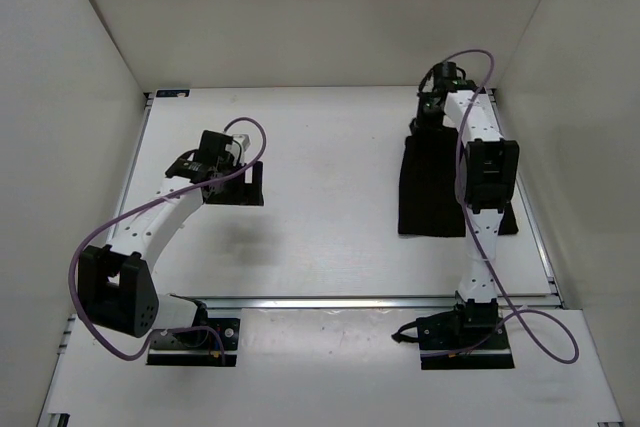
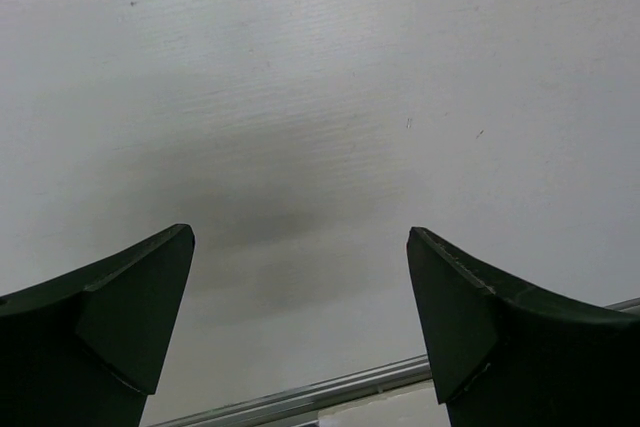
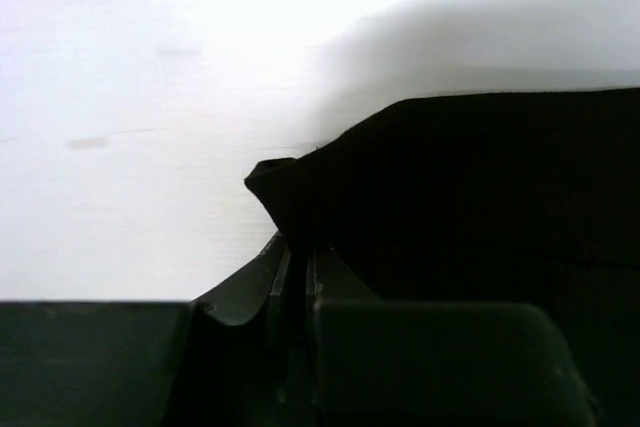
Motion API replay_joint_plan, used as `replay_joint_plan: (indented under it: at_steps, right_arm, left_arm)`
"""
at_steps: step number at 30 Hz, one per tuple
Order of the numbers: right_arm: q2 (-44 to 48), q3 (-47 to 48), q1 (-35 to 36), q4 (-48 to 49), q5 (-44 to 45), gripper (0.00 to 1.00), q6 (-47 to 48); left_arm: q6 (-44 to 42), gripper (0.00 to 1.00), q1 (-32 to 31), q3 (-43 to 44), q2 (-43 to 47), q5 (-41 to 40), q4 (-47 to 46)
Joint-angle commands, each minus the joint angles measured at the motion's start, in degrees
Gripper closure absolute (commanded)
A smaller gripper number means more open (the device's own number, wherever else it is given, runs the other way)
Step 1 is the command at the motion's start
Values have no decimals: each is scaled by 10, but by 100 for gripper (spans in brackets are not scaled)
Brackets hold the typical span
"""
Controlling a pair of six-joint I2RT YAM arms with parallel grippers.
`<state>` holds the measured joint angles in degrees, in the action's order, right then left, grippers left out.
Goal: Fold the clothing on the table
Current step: Grab the skirt from the pile, then move the skirt to the center of the board
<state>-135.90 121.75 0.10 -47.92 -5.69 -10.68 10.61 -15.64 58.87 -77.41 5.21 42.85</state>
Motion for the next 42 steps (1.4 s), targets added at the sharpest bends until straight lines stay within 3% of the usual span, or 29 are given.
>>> replay_joint_plan:
  at_steps: [1, 5, 8, 10, 13, 16, 19, 25, 30, 33, 36, 40, 42]
  right_arm:
    - [58, 89, 74, 37, -179, 100, -24]
    - [75, 282, 135, 36, -293, 100, -59]
    - [155, 271, 146, 91, -340, 100, -88]
    - [224, 194, 143, 113, -331, 100, -84]
    - [367, -3, 137, 169, -313, 100, -59]
    - [442, -257, 114, 237, -331, 100, -72]
    - [478, -410, 108, 249, -338, 100, -55]
    - [492, -625, 188, 256, -281, 100, -2]
    - [481, -686, 185, 281, -282, 100, -22]
    - [470, -656, 172, 274, -288, 100, -21]
    - [428, -563, 162, 251, -283, 100, 5]
    - [354, -286, 174, 159, -291, 100, 29]
    - [310, -100, 190, 123, -267, 100, 32]
  left_arm:
    - [12, 2, 3, 3, 16, 22, -30]
    - [19, 2, 4, 19, 22, 24, -45]
    - [18, 2, 15, 27, 30, 26, -52]
    - [18, 2, 21, 34, 39, 22, -53]
    - [14, 1, 34, 46, 58, 8, -51]
    - [24, 1, 39, 51, 81, 15, -54]
    - [26, 2, 39, 54, 95, 34, -51]
    - [57, 2, 32, -21, 138, 66, -75]
    - [59, 1, 36, -59, 161, 62, -71]
    - [61, 1, 37, -56, 158, 60, -74]
    - [68, 2, 37, -51, 153, 67, -90]
    - [69, 1, 36, -35, 136, 71, -104]
    - [64, 1, 39, -18, 126, 64, -104]
